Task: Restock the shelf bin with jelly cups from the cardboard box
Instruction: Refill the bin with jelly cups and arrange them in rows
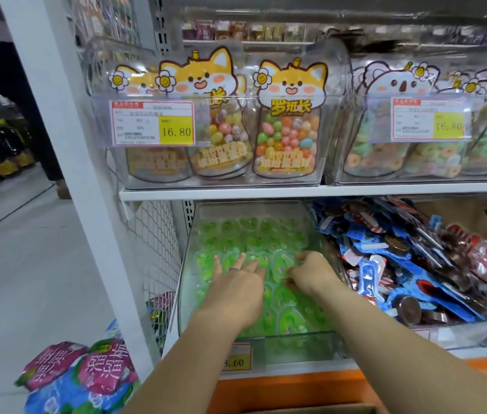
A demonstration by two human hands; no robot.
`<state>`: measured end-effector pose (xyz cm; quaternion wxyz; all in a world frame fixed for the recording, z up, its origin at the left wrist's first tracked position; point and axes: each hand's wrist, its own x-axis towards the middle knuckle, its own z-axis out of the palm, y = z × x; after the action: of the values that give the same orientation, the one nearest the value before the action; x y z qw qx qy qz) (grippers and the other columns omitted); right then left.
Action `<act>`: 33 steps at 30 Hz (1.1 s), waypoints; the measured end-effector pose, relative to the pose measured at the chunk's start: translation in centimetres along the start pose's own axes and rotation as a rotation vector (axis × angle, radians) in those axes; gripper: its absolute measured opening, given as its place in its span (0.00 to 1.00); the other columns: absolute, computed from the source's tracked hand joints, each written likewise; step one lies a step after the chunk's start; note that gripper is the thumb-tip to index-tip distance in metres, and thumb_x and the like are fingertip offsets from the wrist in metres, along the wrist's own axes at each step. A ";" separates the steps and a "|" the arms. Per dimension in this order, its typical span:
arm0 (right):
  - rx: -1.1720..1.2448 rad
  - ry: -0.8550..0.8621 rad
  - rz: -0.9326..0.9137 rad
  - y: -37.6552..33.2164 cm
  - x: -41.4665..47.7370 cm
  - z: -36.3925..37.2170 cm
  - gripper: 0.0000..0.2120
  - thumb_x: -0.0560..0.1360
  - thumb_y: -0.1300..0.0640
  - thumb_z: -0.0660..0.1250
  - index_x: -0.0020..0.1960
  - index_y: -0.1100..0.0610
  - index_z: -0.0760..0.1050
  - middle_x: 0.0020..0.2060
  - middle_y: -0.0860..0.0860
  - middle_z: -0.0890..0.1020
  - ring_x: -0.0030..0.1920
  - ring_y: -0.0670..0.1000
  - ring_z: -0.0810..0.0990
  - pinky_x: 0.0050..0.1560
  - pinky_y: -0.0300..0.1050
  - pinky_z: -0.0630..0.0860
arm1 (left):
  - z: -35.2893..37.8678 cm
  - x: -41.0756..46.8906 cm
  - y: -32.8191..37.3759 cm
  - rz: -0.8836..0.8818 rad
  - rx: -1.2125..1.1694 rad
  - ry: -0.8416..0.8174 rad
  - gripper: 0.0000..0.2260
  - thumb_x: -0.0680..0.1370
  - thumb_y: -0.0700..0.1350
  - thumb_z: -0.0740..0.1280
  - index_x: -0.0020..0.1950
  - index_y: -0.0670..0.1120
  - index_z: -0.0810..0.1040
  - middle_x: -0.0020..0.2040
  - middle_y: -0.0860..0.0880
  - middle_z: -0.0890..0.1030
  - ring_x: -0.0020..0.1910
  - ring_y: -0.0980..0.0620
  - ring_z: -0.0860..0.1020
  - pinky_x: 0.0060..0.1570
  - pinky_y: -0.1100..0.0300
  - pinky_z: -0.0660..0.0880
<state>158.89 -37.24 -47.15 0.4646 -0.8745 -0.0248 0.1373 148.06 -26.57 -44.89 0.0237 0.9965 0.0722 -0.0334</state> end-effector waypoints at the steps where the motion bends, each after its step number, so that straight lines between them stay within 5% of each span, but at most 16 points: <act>1: -0.003 0.005 -0.005 0.2 0.1 0.0 0.08 0.71 0.65 0.67 0.39 0.58 0.68 0.45 0.65 0.82 0.48 0.63 0.82 0.53 0.59 0.78 | 0.0 0.1 0.0 0.001 -0.004 -0.002 0.26 0.80 0.39 0.54 0.78 0.49 0.52 0.78 0.51 0.51 0.77 0.50 0.47 0.72 0.36 0.40; 9: -0.100 -0.053 -0.063 0.4 -1.1 -0.8 0.06 0.71 0.61 0.69 0.38 0.62 0.75 0.44 0.63 0.83 0.44 0.59 0.82 0.47 0.51 0.78 | -0.8 -0.5 -0.1 -0.013 -0.056 0.003 0.27 0.79 0.38 0.56 0.77 0.50 0.53 0.78 0.52 0.50 0.77 0.52 0.50 0.72 0.41 0.41; 13: -0.423 -0.065 -0.193 -0.7 -4.2 -3.6 0.19 0.74 0.55 0.68 0.62 0.60 0.73 0.57 0.58 0.79 0.55 0.57 0.78 0.51 0.42 0.71 | -2.6 -2.3 -1.7 -0.017 -0.135 0.154 0.24 0.81 0.42 0.56 0.76 0.55 0.58 0.76 0.56 0.59 0.73 0.53 0.62 0.74 0.45 0.48; 16: -0.438 0.042 -0.488 -2.1 -7.5 -3.8 0.26 0.75 0.55 0.67 0.71 0.56 0.66 0.64 0.55 0.73 0.60 0.53 0.75 0.58 0.39 0.67 | -3.2 -4.2 -3.3 -0.012 -0.208 0.318 0.20 0.81 0.44 0.57 0.72 0.58 0.64 0.71 0.59 0.68 0.65 0.55 0.72 0.69 0.53 0.64; 19: -0.460 -0.141 -0.679 -3.3 -9.8 -1.4 0.22 0.76 0.54 0.66 0.69 0.53 0.69 0.62 0.50 0.75 0.58 0.49 0.75 0.58 0.37 0.67 | -2.8 -6.1 -4.3 -0.059 -0.322 0.397 0.19 0.80 0.42 0.59 0.68 0.58 0.71 0.66 0.58 0.73 0.61 0.54 0.74 0.60 0.59 0.71; 22: -0.568 -0.329 -0.671 -3.8 -10.8 2.0 0.23 0.74 0.51 0.67 0.68 0.54 0.71 0.61 0.52 0.77 0.57 0.52 0.77 0.57 0.43 0.73 | -1.5 -7.6 -5.0 -0.121 -0.414 0.442 0.17 0.79 0.40 0.60 0.64 0.56 0.75 0.61 0.57 0.76 0.58 0.56 0.75 0.56 0.59 0.72; 26: -0.622 -0.345 -0.537 -3.9 -10.2 5.0 0.23 0.72 0.49 0.69 0.64 0.57 0.72 0.53 0.55 0.78 0.50 0.55 0.79 0.48 0.44 0.76 | -1.0 -8.8 -6.1 -0.140 -0.445 0.489 0.17 0.79 0.39 0.60 0.63 0.55 0.77 0.59 0.58 0.77 0.56 0.56 0.75 0.55 0.55 0.74; 29: -0.504 -0.332 -0.489 -4.2 -9.7 5.8 0.08 0.72 0.54 0.71 0.46 0.53 0.73 0.44 0.52 0.73 0.42 0.51 0.73 0.42 0.40 0.70 | -1.2 -8.8 -6.3 -0.141 -0.438 0.522 0.16 0.79 0.39 0.60 0.63 0.54 0.77 0.59 0.58 0.77 0.56 0.56 0.76 0.54 0.56 0.74; 33: -0.371 -0.304 -0.464 -4.0 -9.6 5.9 0.12 0.72 0.61 0.71 0.35 0.54 0.70 0.37 0.51 0.77 0.42 0.50 0.78 0.48 0.42 0.75 | -1.1 -8.4 -5.9 -0.117 -0.429 0.516 0.16 0.79 0.40 0.60 0.63 0.55 0.77 0.60 0.58 0.77 0.57 0.56 0.75 0.53 0.60 0.72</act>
<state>148.42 -31.87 -44.92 0.3072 -0.8848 -0.3168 0.1498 138.96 -21.89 -43.45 0.2117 0.9387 0.1381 0.2343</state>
